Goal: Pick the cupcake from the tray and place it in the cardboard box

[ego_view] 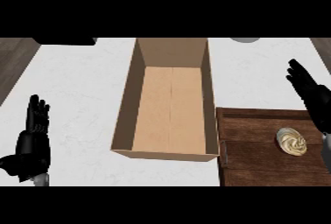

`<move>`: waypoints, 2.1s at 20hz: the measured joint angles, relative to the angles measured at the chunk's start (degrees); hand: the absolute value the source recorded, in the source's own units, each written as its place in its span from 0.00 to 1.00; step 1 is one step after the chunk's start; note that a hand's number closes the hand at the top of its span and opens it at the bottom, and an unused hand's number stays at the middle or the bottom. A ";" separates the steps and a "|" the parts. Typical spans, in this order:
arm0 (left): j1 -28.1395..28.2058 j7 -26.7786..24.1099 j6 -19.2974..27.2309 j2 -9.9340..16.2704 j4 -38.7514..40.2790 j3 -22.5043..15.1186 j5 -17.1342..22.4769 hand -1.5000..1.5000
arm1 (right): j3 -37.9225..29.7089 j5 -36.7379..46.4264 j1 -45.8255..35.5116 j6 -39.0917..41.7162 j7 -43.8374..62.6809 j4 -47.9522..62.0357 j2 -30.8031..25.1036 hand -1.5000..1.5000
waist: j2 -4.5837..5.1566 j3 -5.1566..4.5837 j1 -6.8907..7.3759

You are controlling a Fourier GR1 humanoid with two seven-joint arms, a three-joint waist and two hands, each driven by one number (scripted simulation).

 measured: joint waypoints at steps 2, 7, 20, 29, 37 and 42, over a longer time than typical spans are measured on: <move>0.27 1.11 -1.39 1.18 -1.32 -1.14 -0.60 0.50 | -0.31 1.21 0.78 -3.86 1.24 -0.56 1.90 0.00 | 0.06 -0.60 -1.29; -1.57 2.79 -7.88 3.70 -1.46 -6.07 -1.23 0.50 | -6.03 4.09 3.01 -18.82 1.87 -0.84 6.74 0.00 | -0.98 -0.92 -7.61; -6.72 8.21 -17.83 5.92 -3.10 -12.64 -0.03 0.50 | 6.75 46.48 19.07 -36.05 21.26 -0.44 -1.48 0.00 | 0.02 -2.42 -7.40; -10.89 11.40 -20.50 4.96 -1.43 -14.20 0.66 0.50 | 14.17 57.20 18.93 -17.15 48.52 -20.39 0.32 0.00 | -0.10 -2.31 -5.47; -14.51 11.73 -21.69 2.77 1.65 -14.70 0.08 0.50 | 16.11 59.18 13.28 -3.21 60.24 -31.90 7.03 0.00 | 0.23 -1.82 -3.69; -15.72 13.10 -21.55 1.03 1.74 -15.07 -0.91 0.50 | 14.16 60.98 10.88 -0.09 60.55 -30.92 10.87 0.00 | 0.33 -1.66 -3.21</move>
